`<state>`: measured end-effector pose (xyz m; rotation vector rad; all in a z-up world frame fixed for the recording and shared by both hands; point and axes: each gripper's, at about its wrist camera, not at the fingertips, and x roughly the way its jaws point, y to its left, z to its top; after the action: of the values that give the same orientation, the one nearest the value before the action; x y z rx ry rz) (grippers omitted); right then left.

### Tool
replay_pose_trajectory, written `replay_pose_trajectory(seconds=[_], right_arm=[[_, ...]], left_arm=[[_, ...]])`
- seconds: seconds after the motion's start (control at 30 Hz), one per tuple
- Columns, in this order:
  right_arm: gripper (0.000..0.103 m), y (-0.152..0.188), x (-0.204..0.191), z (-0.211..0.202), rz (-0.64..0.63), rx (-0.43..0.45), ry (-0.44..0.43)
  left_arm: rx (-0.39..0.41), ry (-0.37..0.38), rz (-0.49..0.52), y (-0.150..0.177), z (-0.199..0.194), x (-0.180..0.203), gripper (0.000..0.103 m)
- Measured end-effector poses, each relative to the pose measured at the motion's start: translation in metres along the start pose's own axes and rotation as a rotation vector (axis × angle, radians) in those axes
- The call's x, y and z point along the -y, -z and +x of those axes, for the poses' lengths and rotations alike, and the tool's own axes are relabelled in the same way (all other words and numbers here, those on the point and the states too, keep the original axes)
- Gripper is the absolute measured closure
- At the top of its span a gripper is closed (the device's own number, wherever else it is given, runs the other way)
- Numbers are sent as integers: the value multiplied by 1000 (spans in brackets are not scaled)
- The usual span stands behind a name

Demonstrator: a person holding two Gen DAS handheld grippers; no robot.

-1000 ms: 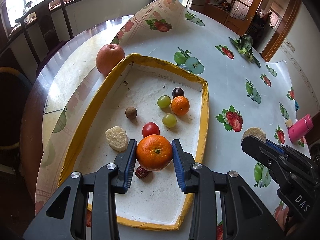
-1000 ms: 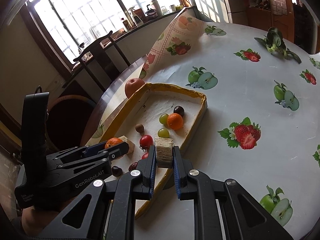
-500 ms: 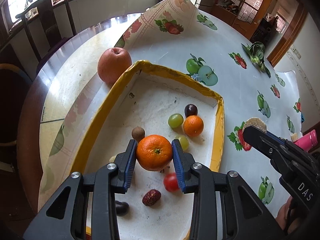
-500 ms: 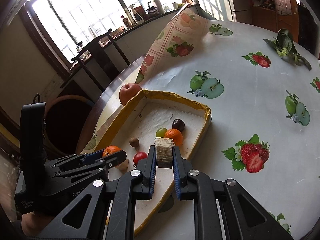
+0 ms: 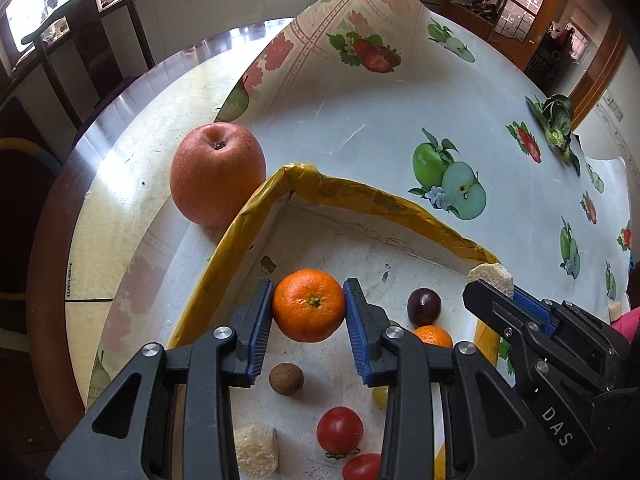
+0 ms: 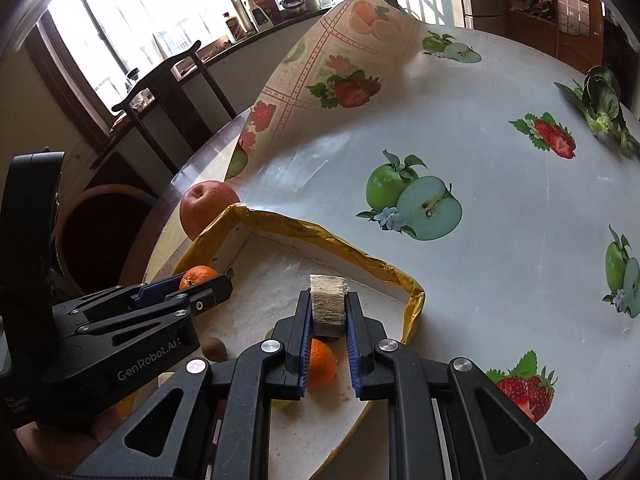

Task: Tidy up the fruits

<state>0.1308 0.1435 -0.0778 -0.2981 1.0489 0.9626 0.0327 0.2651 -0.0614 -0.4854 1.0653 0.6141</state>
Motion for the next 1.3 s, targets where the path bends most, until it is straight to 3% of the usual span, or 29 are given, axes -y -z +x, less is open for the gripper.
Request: replay_pose_trajectory(seconds=[0.3,0.47,0.57,0.6,0.87,0.93,1.2,1.3], right_arm=[[88,3,4,26,-18,-38,20],[83,4,5,32,-19,-48,17],[75,4,4,33,-27,-48,21],[74,4,4,32,-29,-48,17],[64,11,2,3,-43,-9,-10],[58,15,2,-7,-46,-1,-20],[53,37,-4,-37,-90,5,-50],[46,47,-7,-48,-118,6,-66]], left_arm=[[-49,-15,-4,3,23,0,70],[-59,-24,-11,4,27,0,69],[-59,-76,-6,5,28,2,45],[-49,-69,-14,6,25,0,43],[-18,-49,-36,20,1,-4,43],[-12,-46,-33,24,-5,-5,43],[-3,-48,-5,56,-32,0,43],[0,-62,20,68,-41,2,39]])
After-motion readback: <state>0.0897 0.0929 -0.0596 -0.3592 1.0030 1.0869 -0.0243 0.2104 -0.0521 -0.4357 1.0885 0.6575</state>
